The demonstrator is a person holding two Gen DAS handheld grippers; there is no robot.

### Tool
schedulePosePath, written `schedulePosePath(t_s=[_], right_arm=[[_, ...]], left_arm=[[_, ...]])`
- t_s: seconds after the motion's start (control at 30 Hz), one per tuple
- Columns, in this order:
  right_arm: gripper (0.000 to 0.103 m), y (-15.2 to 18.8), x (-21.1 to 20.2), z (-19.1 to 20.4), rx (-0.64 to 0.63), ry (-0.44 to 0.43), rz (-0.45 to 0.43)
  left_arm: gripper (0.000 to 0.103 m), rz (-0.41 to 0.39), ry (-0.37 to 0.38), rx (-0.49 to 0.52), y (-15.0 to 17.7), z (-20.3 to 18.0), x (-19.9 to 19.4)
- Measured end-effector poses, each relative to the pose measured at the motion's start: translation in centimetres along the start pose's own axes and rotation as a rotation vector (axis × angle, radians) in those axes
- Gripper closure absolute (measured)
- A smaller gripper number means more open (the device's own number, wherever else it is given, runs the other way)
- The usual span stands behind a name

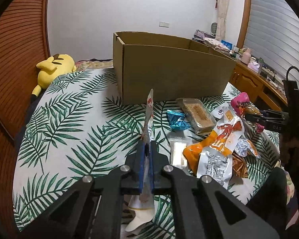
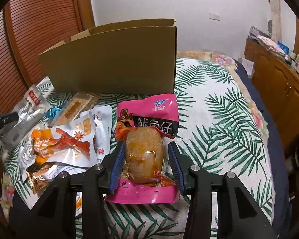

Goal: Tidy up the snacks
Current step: 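Close the left tool on the white pouch while the right tool grips the pink sausage pack, then carry the white pouch with the left tool while the right tool carries the sausage pack into the box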

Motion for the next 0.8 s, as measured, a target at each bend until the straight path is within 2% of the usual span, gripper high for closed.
schedulePosePath(t_s=[0.17, 0.3, 0.57, 0.8], right_arm=[[0.059, -0.5, -0.6, 0.2, 0.002, -0.005, -0.01], [0.059, -1.6, -2.0, 0.1, 0.003, -0.007, -0.017], [0.059, -6.9, -6.4, -0.2, -0.007, -0.002, -0.113], [0.059, -10.4, -8.0, 0.7, -0.035, 0.012, -0.158]], left_arm=[[0.103, -0.007, 0.005, 0.006, -0.2, -0.4, -0.4], [0.103, -0.02, 0.023, 0.024, -1.9, -1.3, -1.4], [0.103, -0.131, 0.076, 0.083, -8.8, -3.0, -4.4], [0.103, -0.195, 0.138, 0.124, -14.2, -3.3, -3.8]])
Point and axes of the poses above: each gripper's, at about its wrist camera, not at the fingertips, and x roughly the way its jaws point, z to its left, y to its underside, the point moved 3 cm from there along x, roughly the way its jaws point, and after that the axes turned 8 degrees about y, right-handed, at the moved point
